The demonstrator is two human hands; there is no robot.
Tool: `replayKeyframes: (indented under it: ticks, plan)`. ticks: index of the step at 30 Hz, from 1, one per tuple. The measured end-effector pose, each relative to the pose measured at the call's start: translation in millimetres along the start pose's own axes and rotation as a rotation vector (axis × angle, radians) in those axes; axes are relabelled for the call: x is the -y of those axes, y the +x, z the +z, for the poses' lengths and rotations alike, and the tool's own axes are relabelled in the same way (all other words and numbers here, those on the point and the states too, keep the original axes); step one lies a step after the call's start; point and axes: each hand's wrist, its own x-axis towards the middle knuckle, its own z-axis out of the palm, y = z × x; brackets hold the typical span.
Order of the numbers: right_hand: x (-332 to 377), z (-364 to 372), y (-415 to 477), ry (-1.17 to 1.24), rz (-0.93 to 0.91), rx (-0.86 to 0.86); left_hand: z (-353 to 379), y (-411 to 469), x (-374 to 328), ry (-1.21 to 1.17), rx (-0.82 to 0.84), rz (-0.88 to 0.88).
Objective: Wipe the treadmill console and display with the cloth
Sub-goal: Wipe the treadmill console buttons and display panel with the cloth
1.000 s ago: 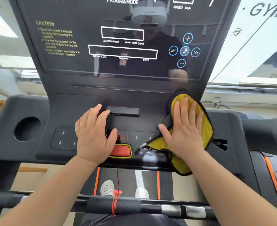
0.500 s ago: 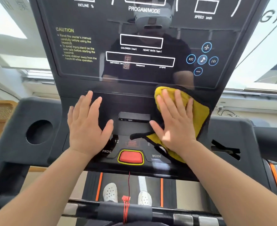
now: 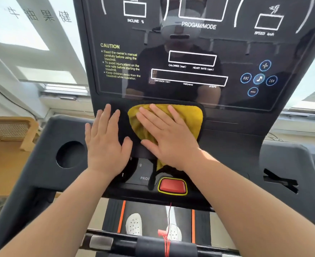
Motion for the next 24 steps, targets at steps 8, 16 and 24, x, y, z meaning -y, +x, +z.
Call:
replayKeyframes:
  ticks: [8, 16, 24]
  plan:
    - [-52.0, -3.5, -83.8, -0.091, 0.265, -0.102, 4.0, 11.6, 8.6, -0.151, -0.024, 0.043]
    - [6.0, -3.6, -4.6, -0.126, 0.121, 0.027, -18.1, 26.1, 45.0, -0.188, -0.072, 0.072]
    - [46.2, 4.0, 63.5, -0.225, 0.088, -0.021, -42.9, 50.5, 63.5, -0.311, -0.027, 0.15]
